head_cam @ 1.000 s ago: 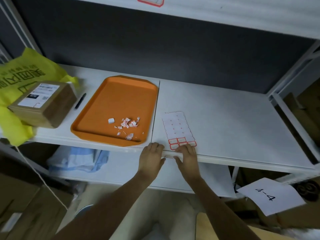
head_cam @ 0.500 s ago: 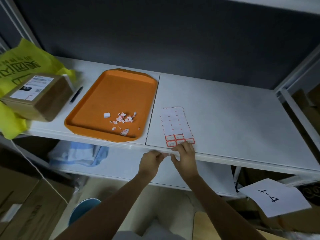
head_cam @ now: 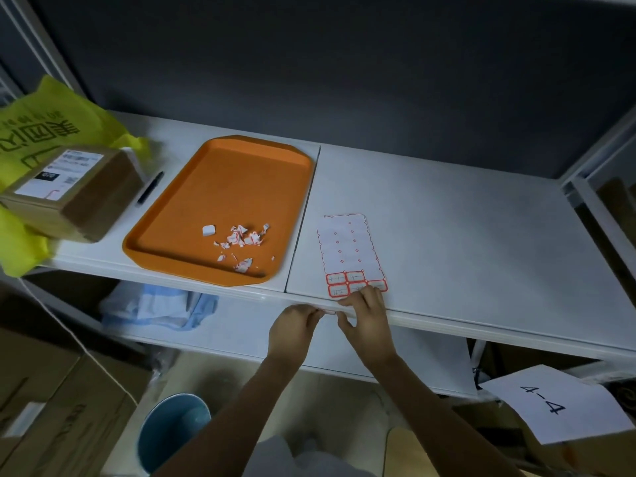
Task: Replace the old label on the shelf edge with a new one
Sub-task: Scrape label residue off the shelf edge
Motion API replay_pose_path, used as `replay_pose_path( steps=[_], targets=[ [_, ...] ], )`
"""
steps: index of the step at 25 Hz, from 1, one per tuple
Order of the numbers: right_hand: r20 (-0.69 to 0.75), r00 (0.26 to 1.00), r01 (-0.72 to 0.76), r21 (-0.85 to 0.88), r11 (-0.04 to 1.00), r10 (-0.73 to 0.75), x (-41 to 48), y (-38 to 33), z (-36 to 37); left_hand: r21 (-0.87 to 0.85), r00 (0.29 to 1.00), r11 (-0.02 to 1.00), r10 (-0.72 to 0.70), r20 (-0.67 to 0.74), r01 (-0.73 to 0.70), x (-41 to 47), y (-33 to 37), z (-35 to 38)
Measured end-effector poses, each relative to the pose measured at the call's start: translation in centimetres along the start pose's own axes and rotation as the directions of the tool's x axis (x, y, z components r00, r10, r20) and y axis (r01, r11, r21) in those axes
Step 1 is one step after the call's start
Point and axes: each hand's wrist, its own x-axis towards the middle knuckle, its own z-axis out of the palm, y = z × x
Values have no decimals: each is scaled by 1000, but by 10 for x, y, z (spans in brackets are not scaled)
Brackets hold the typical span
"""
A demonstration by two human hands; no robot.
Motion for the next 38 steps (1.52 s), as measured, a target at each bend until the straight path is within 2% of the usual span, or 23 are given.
replay_pose_path(
  steps=[5, 10, 14, 20, 22, 24, 26, 33, 38],
  targets=[
    [-47, 998, 39, -54, 998, -42, -2, 2, 3, 12, 999, 999, -35, -11, 35, 3, 1, -1],
    [-17, 1000, 12, -74, 997, -14, -2, 2, 5, -14, 997, 997, -74, -26, 73, 1, 2, 4],
    [11, 1000, -10, -1, 1000, 10, -2, 5, 3, 13, 998, 999, -51, -38, 51, -2, 3, 9],
    [-15, 1000, -18, -42, 999, 18, -3, 0, 4, -42, 999, 999, -32, -28, 30, -5, 4, 13],
    [-17, 1000, -3, -58, 998, 2, -2, 1, 4, -127, 997, 990, -66, -37, 61, -5, 5, 14],
    [-11, 1000, 6, -74, 997, -7, -1, 0, 3, -296, 989, 947, -144, -35, 127, -4, 7, 16],
    [5, 1000, -2, -77, 997, 2, -1, -2, 2, -378, 979, 907, -202, -10, 183, -3, 9, 20],
    [37, 999, 5, -13, 1000, -4, -4, 3, -6, -351, 990, 927, -139, 17, 136, -4, 7, 23],
    [54, 998, -37, 9, 999, 37, -4, -1, -4, -145, 992, 985, -83, 90, 96, -1, 2, 19]
  ],
)
